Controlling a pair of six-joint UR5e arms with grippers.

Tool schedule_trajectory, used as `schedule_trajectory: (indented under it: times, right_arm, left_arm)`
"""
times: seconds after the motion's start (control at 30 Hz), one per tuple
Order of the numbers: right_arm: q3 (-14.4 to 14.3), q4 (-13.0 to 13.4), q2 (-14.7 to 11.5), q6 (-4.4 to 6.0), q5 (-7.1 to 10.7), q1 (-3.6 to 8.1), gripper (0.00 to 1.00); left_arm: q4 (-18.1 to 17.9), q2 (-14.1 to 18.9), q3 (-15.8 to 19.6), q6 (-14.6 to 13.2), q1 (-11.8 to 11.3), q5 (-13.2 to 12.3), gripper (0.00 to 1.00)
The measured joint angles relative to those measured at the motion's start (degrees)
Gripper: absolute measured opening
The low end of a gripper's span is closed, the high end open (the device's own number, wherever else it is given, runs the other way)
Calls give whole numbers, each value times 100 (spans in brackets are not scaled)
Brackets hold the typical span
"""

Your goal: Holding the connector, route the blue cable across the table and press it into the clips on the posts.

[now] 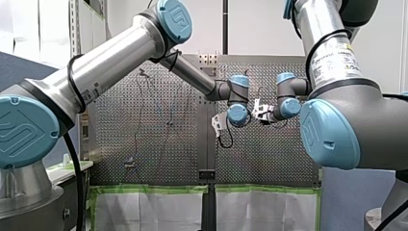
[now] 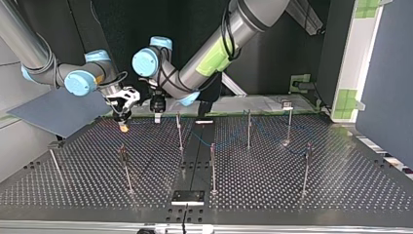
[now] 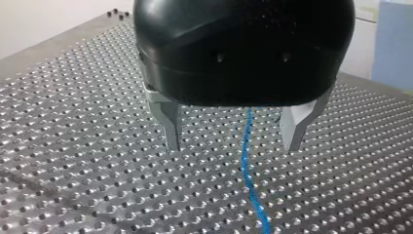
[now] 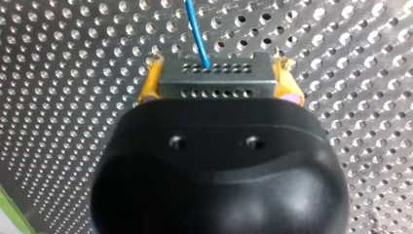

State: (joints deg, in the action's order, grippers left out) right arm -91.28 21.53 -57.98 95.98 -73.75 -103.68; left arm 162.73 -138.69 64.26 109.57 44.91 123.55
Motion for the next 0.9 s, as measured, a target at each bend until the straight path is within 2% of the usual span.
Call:
schedule_trajectory:
  times: [0.17, 0.4, 0.57, 0.9]
  right_arm:
    - [-1, 1, 1, -1, 0, 3, 0]
    - [0, 2, 1, 0, 0, 3, 0]
    - [0, 2, 0, -1, 0, 3, 0]
    - [6, 1, 0, -6, 20, 2, 0]
  left_arm:
    - [-159, -1, 92, 6, -45, -16, 100]
    - [-239, -5, -11, 4, -147, -67, 100]
    - [-80, -139, -177, 5, -108, -15, 100]
    - [383, -600, -641, -5, 23, 393, 100]
